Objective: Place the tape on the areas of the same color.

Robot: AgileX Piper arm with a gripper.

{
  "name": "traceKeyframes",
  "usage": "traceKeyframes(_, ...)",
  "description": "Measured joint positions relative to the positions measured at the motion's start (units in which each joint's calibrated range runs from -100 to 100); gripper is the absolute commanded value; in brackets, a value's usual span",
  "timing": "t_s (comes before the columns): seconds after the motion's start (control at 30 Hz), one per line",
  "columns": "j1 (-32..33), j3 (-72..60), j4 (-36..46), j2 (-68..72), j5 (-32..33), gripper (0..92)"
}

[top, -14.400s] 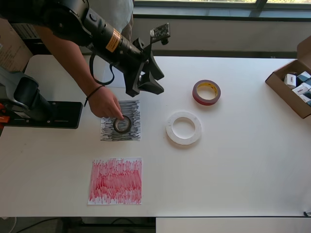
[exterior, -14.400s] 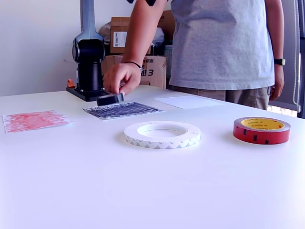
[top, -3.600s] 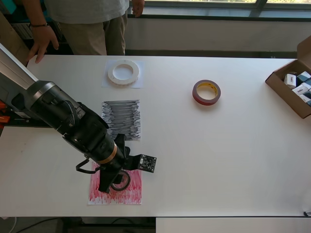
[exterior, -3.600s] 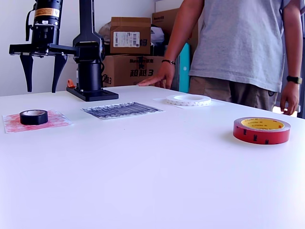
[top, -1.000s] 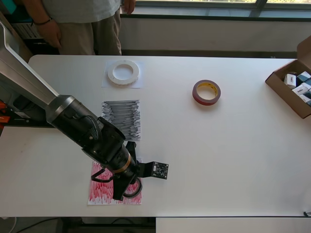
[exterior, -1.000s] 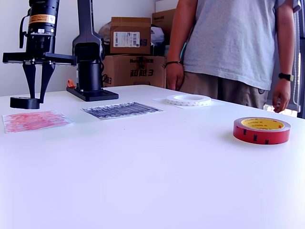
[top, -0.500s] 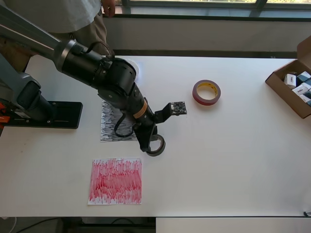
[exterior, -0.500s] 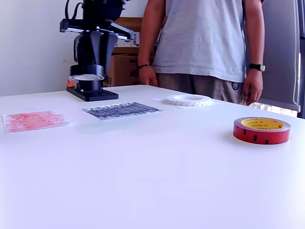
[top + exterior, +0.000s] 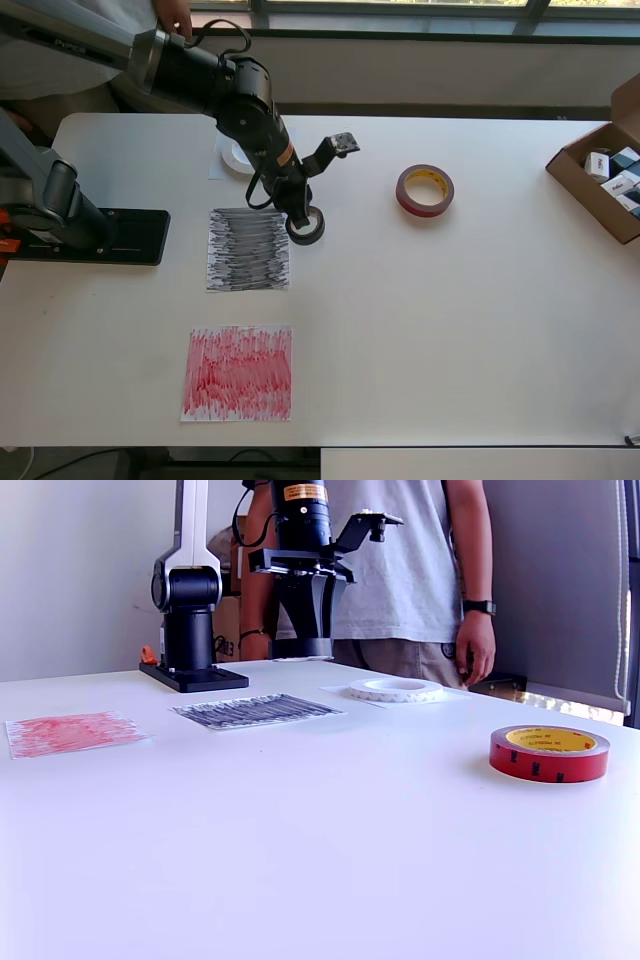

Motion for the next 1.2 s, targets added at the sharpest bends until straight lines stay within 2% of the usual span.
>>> traceKeyframes(0.3,4.3,8.0,0.1,-9.9,-0.8,0.0)
traceKeyframes(0.5,4.6,14.8,-0.2,-17.6,-0.9,0.0)
traceKeyframes(0.7,3.6,21.6,-5.7,-23.4,-1.9,0.0)
traceKeyframes(0.9,2.1,25.8,-9.5,-24.6,-3.5,0.0)
traceKeyframes(1.2,2.1,26.1,-10.9,-22.2,-2.9,0.0)
